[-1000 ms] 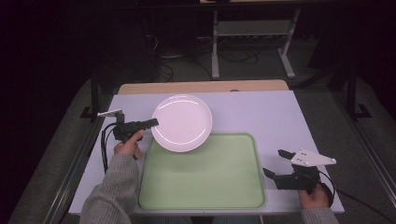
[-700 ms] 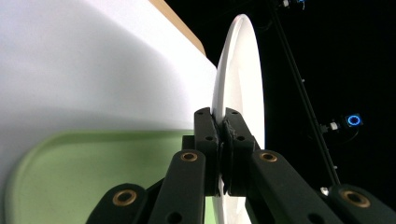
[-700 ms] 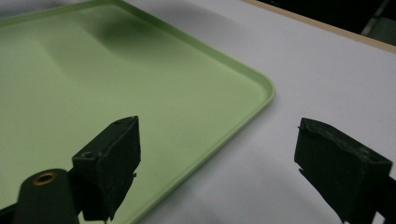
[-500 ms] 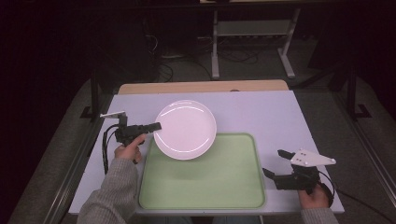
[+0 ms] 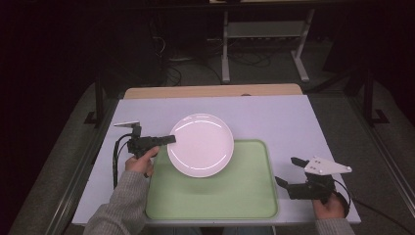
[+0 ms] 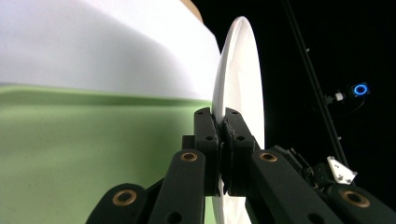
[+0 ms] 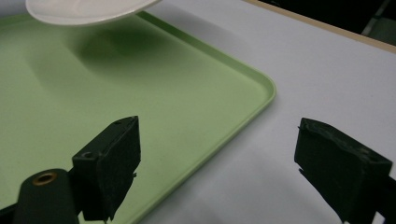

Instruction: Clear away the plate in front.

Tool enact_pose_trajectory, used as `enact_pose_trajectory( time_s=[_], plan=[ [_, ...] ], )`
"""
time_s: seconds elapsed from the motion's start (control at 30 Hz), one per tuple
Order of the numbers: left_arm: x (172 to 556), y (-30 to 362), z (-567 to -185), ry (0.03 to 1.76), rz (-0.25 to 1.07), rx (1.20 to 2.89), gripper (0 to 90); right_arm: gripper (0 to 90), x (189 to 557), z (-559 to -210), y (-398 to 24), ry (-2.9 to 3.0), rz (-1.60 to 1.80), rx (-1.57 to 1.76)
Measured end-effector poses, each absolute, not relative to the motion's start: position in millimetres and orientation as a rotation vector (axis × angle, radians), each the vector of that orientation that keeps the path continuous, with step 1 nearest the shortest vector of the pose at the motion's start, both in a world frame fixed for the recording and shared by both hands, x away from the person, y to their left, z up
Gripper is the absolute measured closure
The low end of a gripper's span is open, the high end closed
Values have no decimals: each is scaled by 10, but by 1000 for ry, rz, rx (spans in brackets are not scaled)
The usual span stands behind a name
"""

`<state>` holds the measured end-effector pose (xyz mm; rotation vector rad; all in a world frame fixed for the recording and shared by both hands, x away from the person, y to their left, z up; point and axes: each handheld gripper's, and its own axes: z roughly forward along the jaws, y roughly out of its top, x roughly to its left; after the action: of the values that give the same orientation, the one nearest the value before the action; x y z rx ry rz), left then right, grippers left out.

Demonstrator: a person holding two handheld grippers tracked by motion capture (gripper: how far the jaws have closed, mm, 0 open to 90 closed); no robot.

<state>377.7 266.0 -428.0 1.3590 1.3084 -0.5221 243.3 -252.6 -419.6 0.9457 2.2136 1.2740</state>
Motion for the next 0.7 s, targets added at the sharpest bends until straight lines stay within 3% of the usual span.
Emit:
enact_pose_trajectory(
  time_s=[0.7],
  plan=[
    [3679, 2511, -4350, 1295, -550, 1434, 864, 137, 2427, -4193, -2519, 2217, 1284, 937]
  ],
)
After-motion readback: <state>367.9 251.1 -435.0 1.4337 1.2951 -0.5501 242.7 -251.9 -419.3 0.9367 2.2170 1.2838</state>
